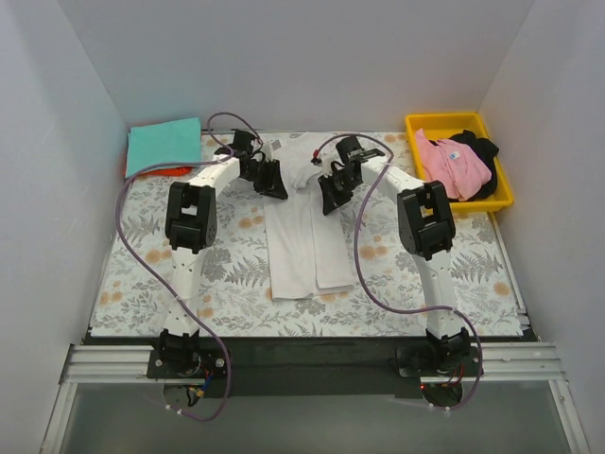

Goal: Fold and stack the t-shirts
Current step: Fold the tshirt

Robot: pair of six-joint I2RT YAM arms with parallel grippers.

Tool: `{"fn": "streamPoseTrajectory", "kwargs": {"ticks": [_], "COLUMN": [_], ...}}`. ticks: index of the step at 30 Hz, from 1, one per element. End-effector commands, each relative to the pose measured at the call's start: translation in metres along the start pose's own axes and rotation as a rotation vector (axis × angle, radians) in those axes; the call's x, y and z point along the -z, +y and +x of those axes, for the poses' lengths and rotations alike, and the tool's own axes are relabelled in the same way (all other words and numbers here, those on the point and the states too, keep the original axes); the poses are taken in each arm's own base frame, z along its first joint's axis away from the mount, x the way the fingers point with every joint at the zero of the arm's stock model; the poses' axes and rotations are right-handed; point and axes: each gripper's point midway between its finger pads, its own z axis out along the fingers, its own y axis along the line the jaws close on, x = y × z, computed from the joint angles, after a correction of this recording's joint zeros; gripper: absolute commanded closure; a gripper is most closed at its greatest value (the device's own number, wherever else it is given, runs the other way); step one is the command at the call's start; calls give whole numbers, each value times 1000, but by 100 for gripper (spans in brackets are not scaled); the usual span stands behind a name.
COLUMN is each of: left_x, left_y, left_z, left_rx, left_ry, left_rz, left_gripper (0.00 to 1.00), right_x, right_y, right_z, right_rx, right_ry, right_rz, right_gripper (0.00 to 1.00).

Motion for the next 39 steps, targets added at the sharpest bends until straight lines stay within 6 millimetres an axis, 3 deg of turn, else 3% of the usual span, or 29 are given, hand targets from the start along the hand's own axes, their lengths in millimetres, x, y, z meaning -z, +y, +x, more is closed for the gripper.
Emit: {"fn": "streamPoseTrajectory", "kwargs": {"ticks": [1, 7, 9, 11, 13, 14, 15, 17, 19, 20, 21, 23, 24, 25, 26, 27, 28, 29, 30, 31, 32, 33, 34, 35, 36, 37, 38, 39], "left_x": [-9, -11, -8, 0, 13, 28, 41, 85, 116, 143, 156, 185, 192, 200, 209, 215, 218, 226, 213, 205, 212, 211, 193, 204, 198, 184, 185, 179], "left_y": [33, 43, 42, 33, 9, -9, -29, -74, -103, -127, -137, -158, -161, -156, -160, -163, -163, -185, -179, -177, -179, -177, -153, -158, -151, -135, -133, -133], "left_z": [3, -11, -15, -24, -41, -55, -70, -105, -123, -128, -130, -118, -115, -115, -103, -95, -84, -57, -11, 18, 40, 64, 107, 124, 141, 179, 196, 207], "left_rx": [15, -25, -37, -59, -88, -96, -126, -219, -300, -359, -426, -514, -546, -546, -557, -570, -674, -781, -752, -779, -871, -869, -831, -934, -978, -973, -1016, -1058], "left_ry": [43, 11, 3, -19, -61, -98, -140, -253, -332, -380, -405, -434, -458, -490, -529, -543, -528, -480, -329, -251, -229, -193, -111, -143, -138, -81, -89, -83], "left_rz": [-51, -70, -67, -51, 21, 48, 96, 138, 165, 169, 166, 158, 141, 76, 59, 53, 40, 141, 188, 210, 192, 202, 210, 193, 185, 193, 176, 178], "left_gripper": [80, 80, 80, 77, 68, 64, 61, 38, 21, 15, 12, 12, 11, 11, 11, 2, 2, 2, 2, 2, 2, 2, 2, 2, 2, 2, 3, 4], "right_x": [-17, -17, -8, 3, 30, 50, 67, 105, 139, 152, 180, 193, 216, 213, 226, 226, 228, 226, 221, 211, 202, 182, 173, 177, 146, 139, 135, 119], "right_y": [-18, -14, -10, -7, 8, 20, 29, 51, 61, 65, 76, 73, 83, 79, 85, 83, 89, 98, 106, 109, 113, 124, 124, 134, 136, 137, 141, 142], "right_z": [-2, -15, -24, -35, -61, -76, -91, -117, -138, -145, -152, -150, -155, -146, -143, -136, -127, -107, -91, -70, -54, -13, 6, 21, 69, 78, 93, 121], "right_rx": [-6, -32, -17, 1, 40, 69, 107, 206, 285, 363, 424, 498, 558, 568, 597, 648, 688, 743, 826, 823, 844, 868, 941, 980, 980, 1018, 1034, 1032], "right_ry": [5, -24, -48, -79, -156, -206, -251, -343, -418, -447, -495, -513, -564, -546, -561, -540, -522, -477, -436, -378, -339, -260, -220, -224, -130, -126, -119, -74], "right_rz": [43, 15, 19, 18, -16, -31, -47, -59, -9, 20, 50, 124, 161, 183, 203, 218, 201, 155, 116, 101, 92, 48, 50, 47, -28, -22, -30, -69], "right_gripper": [86, 84, 82, 76, 64, 60, 46, 31, 19, 16, 14, 13, 13, 13, 12, 6, 2, 2, 2, 2, 2, 2, 2, 2, 4, 4, 5, 6]}}
